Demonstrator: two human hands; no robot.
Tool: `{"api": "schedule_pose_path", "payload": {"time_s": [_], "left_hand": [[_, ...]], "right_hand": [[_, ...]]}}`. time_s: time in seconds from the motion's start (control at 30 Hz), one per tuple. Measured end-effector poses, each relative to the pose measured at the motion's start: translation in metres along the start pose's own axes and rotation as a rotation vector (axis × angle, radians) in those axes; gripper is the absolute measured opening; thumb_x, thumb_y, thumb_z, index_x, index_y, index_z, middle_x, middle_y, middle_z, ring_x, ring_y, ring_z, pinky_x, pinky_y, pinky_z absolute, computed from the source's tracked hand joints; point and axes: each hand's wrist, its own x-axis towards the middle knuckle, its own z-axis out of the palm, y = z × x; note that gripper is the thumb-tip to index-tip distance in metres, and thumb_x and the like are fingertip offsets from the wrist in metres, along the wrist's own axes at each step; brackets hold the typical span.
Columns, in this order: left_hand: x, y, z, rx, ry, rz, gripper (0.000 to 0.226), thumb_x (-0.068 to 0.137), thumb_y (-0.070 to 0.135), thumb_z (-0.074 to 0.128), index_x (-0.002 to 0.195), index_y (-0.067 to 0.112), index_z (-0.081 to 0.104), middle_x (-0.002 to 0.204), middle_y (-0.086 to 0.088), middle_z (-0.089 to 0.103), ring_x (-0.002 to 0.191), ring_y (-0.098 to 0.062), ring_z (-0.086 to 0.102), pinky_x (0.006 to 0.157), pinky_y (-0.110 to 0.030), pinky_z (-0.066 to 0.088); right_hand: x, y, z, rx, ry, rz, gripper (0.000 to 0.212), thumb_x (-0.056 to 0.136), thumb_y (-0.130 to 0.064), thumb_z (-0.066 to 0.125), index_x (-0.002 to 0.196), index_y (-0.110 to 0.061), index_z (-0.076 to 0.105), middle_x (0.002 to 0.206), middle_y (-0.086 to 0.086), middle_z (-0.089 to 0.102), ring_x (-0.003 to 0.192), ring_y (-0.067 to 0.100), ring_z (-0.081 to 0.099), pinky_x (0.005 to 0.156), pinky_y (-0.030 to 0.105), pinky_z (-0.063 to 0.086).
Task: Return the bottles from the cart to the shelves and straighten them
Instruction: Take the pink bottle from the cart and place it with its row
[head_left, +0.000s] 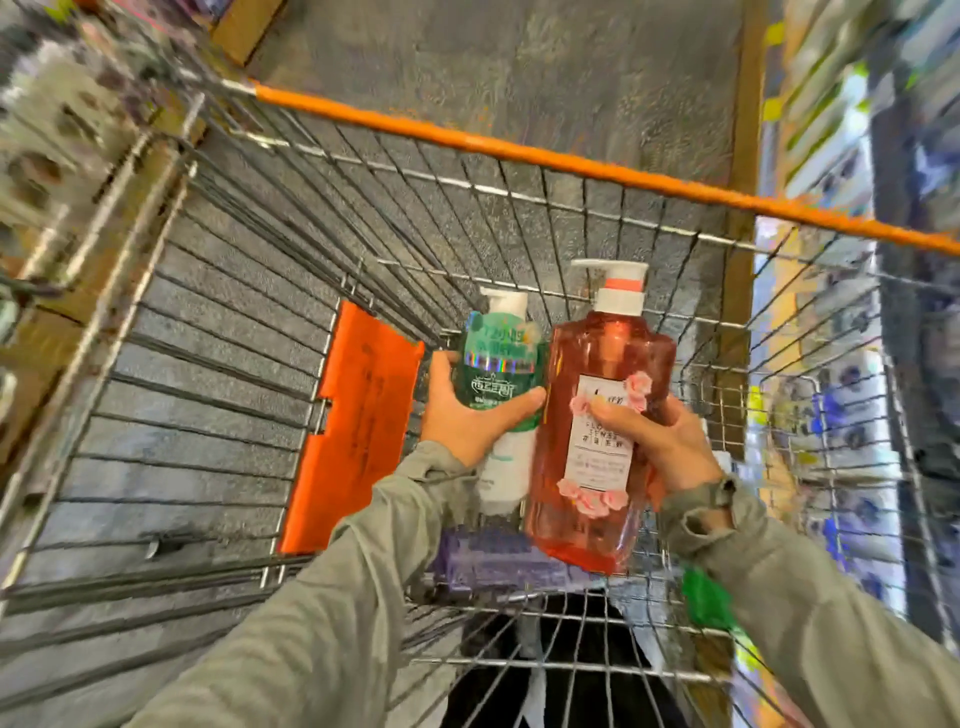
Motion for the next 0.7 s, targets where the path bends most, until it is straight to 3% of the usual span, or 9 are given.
{"api": "schedule_pose_path", "payload": {"time_s": [0.1, 0.17, 0.3, 0.4, 0.47, 0.6, 0.7], "left_hand": [[-0.012, 0.028, 0.000, -0.026, -0.022, 0.054, 0.060, 0.055, -0.006, 0.085, 0.092, 0.012, 0.041, 0.080, 0.001, 0.060, 0.061, 0.004, 0.060, 0.061, -0.017, 0.051], [-0.021, 0.048, -0.002, -0.027, -0.040, 0.098, 0.059, 0.056, -0.005, 0.084, 0.092, 0.011, 0.041, 0.079, 0.001, 0.059, 0.059, 0.006, 0.059, 0.059, -0.014, 0.050], [-0.040, 0.090, -0.007, 0.025, -0.110, 0.170, 0.068, 0.053, 0.012, 0.090, 0.098, 0.007, 0.040, 0.083, -0.001, 0.060, 0.062, 0.006, 0.058, 0.063, -0.015, 0.050], [-0.054, 0.122, -0.008, 0.037, -0.143, 0.178, 0.079, 0.040, 0.044, 0.087, 0.099, 0.017, 0.042, 0.096, -0.006, 0.064, 0.081, -0.009, 0.064, 0.077, -0.029, 0.055], [-0.066, 0.141, -0.006, 0.027, -0.160, 0.184, 0.093, 0.035, 0.054, 0.086, 0.108, 0.013, 0.043, 0.109, -0.013, 0.063, 0.095, -0.020, 0.063, 0.087, -0.041, 0.054], [-0.097, 0.175, 0.003, -0.055, -0.205, 0.250, 0.075, 0.036, 0.042, 0.086, 0.095, 0.023, 0.045, 0.096, -0.007, 0.065, 0.081, -0.013, 0.062, 0.084, -0.038, 0.054], [-0.119, 0.198, 0.013, -0.129, -0.275, 0.313, 0.075, 0.039, 0.025, 0.088, 0.100, 0.016, 0.044, 0.096, -0.008, 0.065, 0.076, -0.008, 0.063, 0.079, -0.031, 0.054]], "right_hand": [[-0.024, -0.015, 0.008, -0.010, 0.034, -0.041, 0.058, 0.042, -0.016, 0.083, 0.096, -0.007, 0.065, 0.075, 0.005, 0.075, 0.065, 0.019, 0.072, 0.053, 0.028, 0.055], [-0.041, -0.026, 0.013, 0.005, 0.031, -0.073, 0.068, 0.033, -0.018, 0.094, 0.095, -0.008, 0.067, 0.079, 0.008, 0.075, 0.068, 0.022, 0.072, 0.054, 0.030, 0.056], [-0.079, -0.051, 0.027, 0.062, 0.025, -0.154, 0.076, 0.029, -0.024, 0.094, 0.097, -0.006, 0.067, 0.081, 0.011, 0.075, 0.069, 0.024, 0.072, 0.057, 0.032, 0.056], [-0.109, -0.071, 0.035, 0.073, 0.031, -0.230, 0.063, 0.042, -0.005, 0.086, 0.102, -0.003, 0.064, 0.077, 0.008, 0.074, 0.065, 0.021, 0.072, 0.053, 0.029, 0.055], [-0.130, -0.081, 0.038, 0.073, 0.048, -0.282, 0.057, 0.051, -0.005, 0.083, 0.104, -0.002, 0.064, 0.074, 0.007, 0.074, 0.063, 0.020, 0.071, 0.051, 0.027, 0.054], [-0.173, -0.096, 0.040, 0.093, 0.071, -0.375, 0.087, 0.032, -0.032, 0.095, 0.108, -0.001, 0.066, 0.092, 0.018, 0.073, 0.076, 0.030, 0.071, 0.062, 0.036, 0.056], [-0.203, -0.109, 0.039, 0.086, 0.111, -0.440, 0.092, 0.024, -0.040, 0.096, 0.103, -0.003, 0.068, 0.095, 0.020, 0.072, 0.077, 0.031, 0.070, 0.066, 0.040, 0.057]]}}
